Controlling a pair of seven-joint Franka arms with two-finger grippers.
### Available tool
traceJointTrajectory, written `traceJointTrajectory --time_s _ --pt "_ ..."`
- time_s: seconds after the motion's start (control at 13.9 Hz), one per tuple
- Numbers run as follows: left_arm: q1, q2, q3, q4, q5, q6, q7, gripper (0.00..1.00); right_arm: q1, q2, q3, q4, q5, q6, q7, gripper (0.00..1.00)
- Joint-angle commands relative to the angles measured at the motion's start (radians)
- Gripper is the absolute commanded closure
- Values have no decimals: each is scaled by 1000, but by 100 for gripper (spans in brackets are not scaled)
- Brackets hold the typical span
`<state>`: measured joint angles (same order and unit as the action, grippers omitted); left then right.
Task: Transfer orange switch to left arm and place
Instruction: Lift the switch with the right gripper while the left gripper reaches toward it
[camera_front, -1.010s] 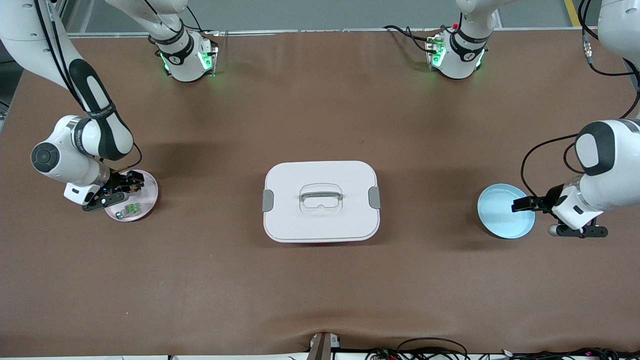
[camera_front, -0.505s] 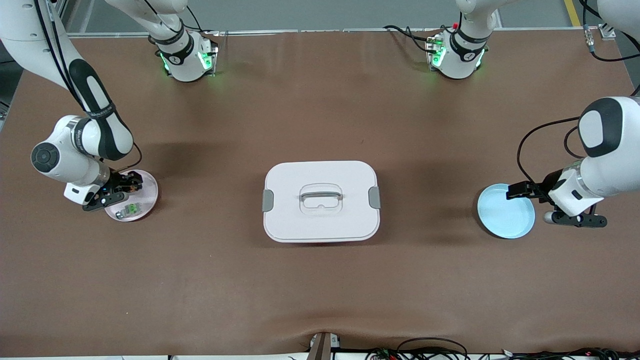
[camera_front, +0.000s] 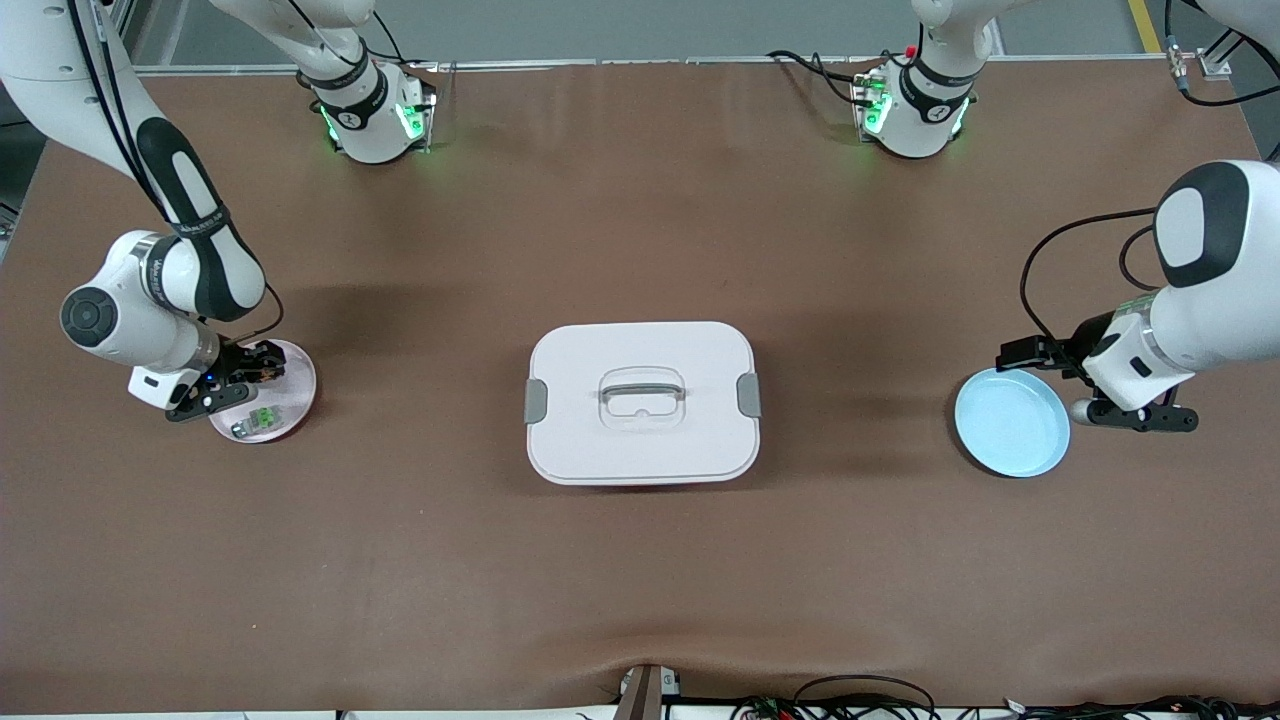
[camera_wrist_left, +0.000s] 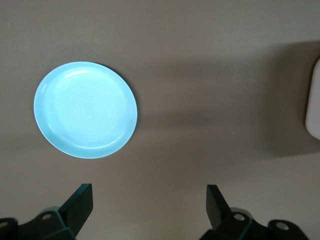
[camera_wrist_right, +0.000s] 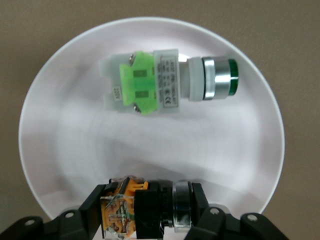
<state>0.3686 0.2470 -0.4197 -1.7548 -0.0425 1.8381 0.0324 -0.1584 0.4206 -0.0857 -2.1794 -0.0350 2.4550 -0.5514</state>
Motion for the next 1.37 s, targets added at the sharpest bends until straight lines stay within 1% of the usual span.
traceJointTrajectory --time_s 0.0,0.22,0.36,0.58,0.65,0.72,0.79,0.94,1.08,1.15,1.3 --pt "10 -57 -36 -18 -52 -34 -41 0 -6 -74 7 32 4 -144 -9 79" --pt "10 -75 -69 -12 -117 -75 -92 0 2 -123 11 122 7 -351 -1 80" --pt "10 -92 -105 -12 -141 -80 -149 0 20 -126 12 229 10 -526 13 80" --pt "10 -104 -168 -12 -165 -85 -247 0 66 -128 15 383 13 -784 126 80" --pt "10 -106 -195 -12 -175 -85 -281 0 75 -129 21 423 29 -853 166 80" --pt "10 -106 -220 -11 -187 -88 -314 0 85 -138 23 455 76 -910 201 80" --pt "10 -106 -249 -5 -201 -106 -344 0 94 -146 24 478 117 -957 234 83" --pt "10 -106 -287 12 -244 -128 -396 0 143 -172 27 516 158 -1020 342 83" --pt "12 -110 -350 30 -276 -128 -481 0 209 -207 27 533 194 -1047 474 83" --pt "7 -109 -378 41 -278 -126 -535 0 236 -221 27 535 222 -1050 529 83" --pt "6 -103 -428 54 -280 -126 -568 0 272 -230 27 536 294 -1059 603 83"
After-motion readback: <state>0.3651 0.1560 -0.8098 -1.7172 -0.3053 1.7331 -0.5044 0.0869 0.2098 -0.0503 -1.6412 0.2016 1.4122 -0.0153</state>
